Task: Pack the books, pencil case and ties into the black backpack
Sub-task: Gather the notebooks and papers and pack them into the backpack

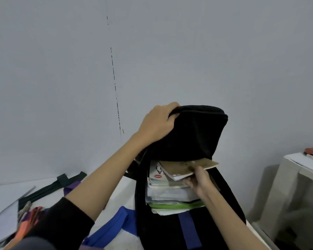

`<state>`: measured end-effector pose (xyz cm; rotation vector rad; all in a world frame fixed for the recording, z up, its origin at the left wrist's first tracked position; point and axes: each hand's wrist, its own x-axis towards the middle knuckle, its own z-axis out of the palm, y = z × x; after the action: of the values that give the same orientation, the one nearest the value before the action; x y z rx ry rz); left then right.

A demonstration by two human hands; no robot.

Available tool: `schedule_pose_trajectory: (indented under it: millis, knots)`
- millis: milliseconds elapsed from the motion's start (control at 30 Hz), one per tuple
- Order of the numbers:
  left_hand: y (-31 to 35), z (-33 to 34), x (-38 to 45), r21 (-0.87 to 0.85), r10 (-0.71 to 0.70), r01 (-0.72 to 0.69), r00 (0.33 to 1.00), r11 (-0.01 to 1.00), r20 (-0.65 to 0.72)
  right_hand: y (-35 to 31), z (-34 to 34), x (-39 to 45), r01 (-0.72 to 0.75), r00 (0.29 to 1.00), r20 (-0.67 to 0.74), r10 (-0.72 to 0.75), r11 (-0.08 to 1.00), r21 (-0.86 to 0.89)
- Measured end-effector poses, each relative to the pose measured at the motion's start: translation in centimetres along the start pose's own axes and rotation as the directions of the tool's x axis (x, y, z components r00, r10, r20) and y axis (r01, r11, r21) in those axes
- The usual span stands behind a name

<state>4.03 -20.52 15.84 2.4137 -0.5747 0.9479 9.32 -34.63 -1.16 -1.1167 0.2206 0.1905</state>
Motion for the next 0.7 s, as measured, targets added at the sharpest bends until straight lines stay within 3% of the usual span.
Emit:
schedule_pose_trajectory:
  millis: [100, 200, 267, 333, 367, 400, 433, 500, 700]
  knots:
    - [0.2, -0.1, 0.4, -0.006, -0.016, 0.016, 1.000, 1.000, 0.000, -0.2, 1.5, -1.1, -0.119, 0.971, 0.166, 0.174, 0.948, -0.294]
    - [-0.7, -0.5, 0.7, -0.013, -0.051, 0.051, 0.999, 0.999, 0.015, -0.3, 0.4, -2.2, 0.051, 0.971, 0.202, 0.127, 0.716, -0.696]
    - [-1.3, -0.7, 0.8, -0.029, -0.062, 0.062, 0.998, 0.998, 0.016, -0.4, -0.4, -2.1, 0.249, 0.968, 0.215, -0.127, 0.415, -0.875]
    - [-1.6, -0.6, 1.0, -0.051, -0.074, 0.075, 0.997, 0.996, 0.018, -0.7, -0.5, -2.2, 0.368, 0.861, 0.350, -0.370, -0.024, -0.930]
    - [-1.6, -0.6, 1.1, -0.060, -0.073, 0.074, 0.997, 0.995, 0.017, -0.6, -0.5, -2.2, 0.405, 0.794, 0.460, -0.399, -0.218, -0.888]
    - [-1.5, -0.5, 1.2, -0.063, -0.069, 0.070, 0.997, 0.996, 0.018, -0.3, -0.6, -1.8, 0.434, 0.765, 0.549, -0.337, -0.360, -0.826]
    - [-1.4, -0.5, 1.3, -0.062, -0.059, 0.060, 0.998, 0.996, 0.016, 0.0, -0.7, -1.3, 0.463, 0.772, 0.588, -0.240, -0.422, -0.779]
    - [-1.1, -0.7, 1.6, -0.058, -0.041, 0.042, 0.999, 0.997, 0.003, 0.7, -0.8, -0.5, 0.455, 0.829, 0.548, -0.109, -0.439, -0.775]
    - [-1.1, -0.7, 2.2, -0.111, -0.034, 0.031, 0.999, 0.993, -0.025, 1.7, 0.9, 1.8, 0.430, 0.856, 0.497, -0.143, -0.336, -0.838]
